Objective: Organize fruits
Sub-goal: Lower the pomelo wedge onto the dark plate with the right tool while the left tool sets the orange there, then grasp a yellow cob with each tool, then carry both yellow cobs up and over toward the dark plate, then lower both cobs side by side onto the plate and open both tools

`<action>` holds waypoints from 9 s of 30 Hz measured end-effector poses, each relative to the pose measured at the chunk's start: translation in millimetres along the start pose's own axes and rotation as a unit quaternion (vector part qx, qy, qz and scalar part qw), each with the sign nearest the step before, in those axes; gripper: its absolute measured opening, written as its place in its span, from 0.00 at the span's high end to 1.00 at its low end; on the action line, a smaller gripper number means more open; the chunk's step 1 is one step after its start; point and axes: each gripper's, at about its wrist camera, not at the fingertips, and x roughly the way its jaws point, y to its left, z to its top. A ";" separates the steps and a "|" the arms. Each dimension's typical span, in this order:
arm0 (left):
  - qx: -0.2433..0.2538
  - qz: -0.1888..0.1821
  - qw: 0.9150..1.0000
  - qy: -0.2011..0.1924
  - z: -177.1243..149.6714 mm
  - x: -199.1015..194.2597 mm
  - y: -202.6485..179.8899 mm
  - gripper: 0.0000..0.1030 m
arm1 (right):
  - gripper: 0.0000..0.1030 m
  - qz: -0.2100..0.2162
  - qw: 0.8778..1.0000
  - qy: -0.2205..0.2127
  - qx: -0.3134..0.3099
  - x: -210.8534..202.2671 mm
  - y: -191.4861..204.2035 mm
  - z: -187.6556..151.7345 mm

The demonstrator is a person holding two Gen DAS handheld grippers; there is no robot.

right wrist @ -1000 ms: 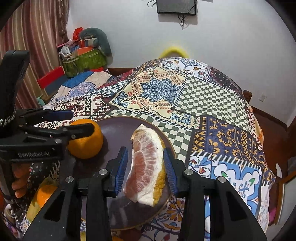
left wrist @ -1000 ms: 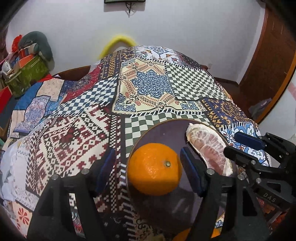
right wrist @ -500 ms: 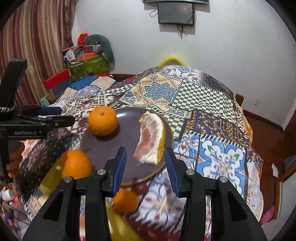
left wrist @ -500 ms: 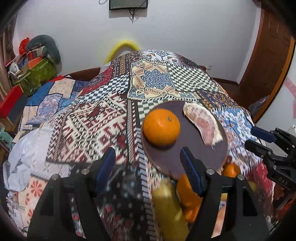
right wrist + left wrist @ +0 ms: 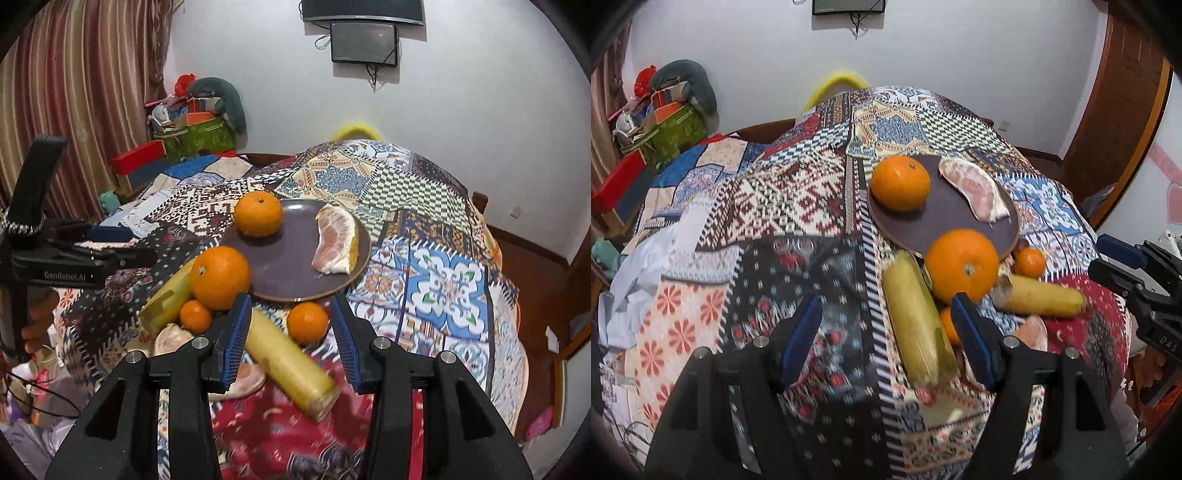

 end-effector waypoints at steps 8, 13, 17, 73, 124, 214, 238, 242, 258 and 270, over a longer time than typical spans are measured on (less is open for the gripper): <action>-0.006 0.004 1.000 0.013 -28.2 4.5 -9.9 0.30 | 0.60 -0.008 0.999 0.031 0.027 6.5 -9.8 -25.5; -0.020 -0.002 1.000 0.022 -34.1 15.7 -14.3 0.30 | 0.60 -0.009 0.998 0.047 0.038 13.4 -16.8 -35.6; -0.020 0.002 0.999 0.029 -30.9 27.9 -19.2 0.30 | 0.60 -0.015 0.998 0.053 0.032 18.5 -18.9 -36.6; -0.026 -0.001 0.999 0.047 -53.9 20.3 -0.3 0.63 | 0.67 0.035 0.995 0.078 0.053 15.3 -10.7 -60.2; 0.013 -0.002 1.000 0.016 -26.4 4.5 -9.3 0.63 | 0.68 0.014 0.998 0.057 0.033 16.2 -11.3 -35.5; 0.029 0.005 0.999 -0.033 106.3 83.9 -14.5 0.65 | 0.68 0.002 0.998 0.056 -0.001 127.6 -42.8 82.1; -0.004 -0.011 0.998 -0.056 95.8 65.8 7.6 0.53 | 0.67 -0.001 0.998 0.057 -0.004 127.7 -32.2 88.6; 0.001 -0.011 0.998 -0.058 91.2 55.1 2.8 0.53 | 0.67 0.002 0.999 0.041 0.000 107.3 -31.1 88.2; 0.016 -0.010 0.998 -0.066 57.3 9.6 -22.2 0.43 | 0.67 -0.003 1.000 -0.004 -0.007 30.9 -9.6 54.4; 0.018 -0.030 0.999 -0.031 32.0 20.1 -39.6 0.43 | 0.67 0.001 1.000 0.014 0.018 25.2 -15.5 17.2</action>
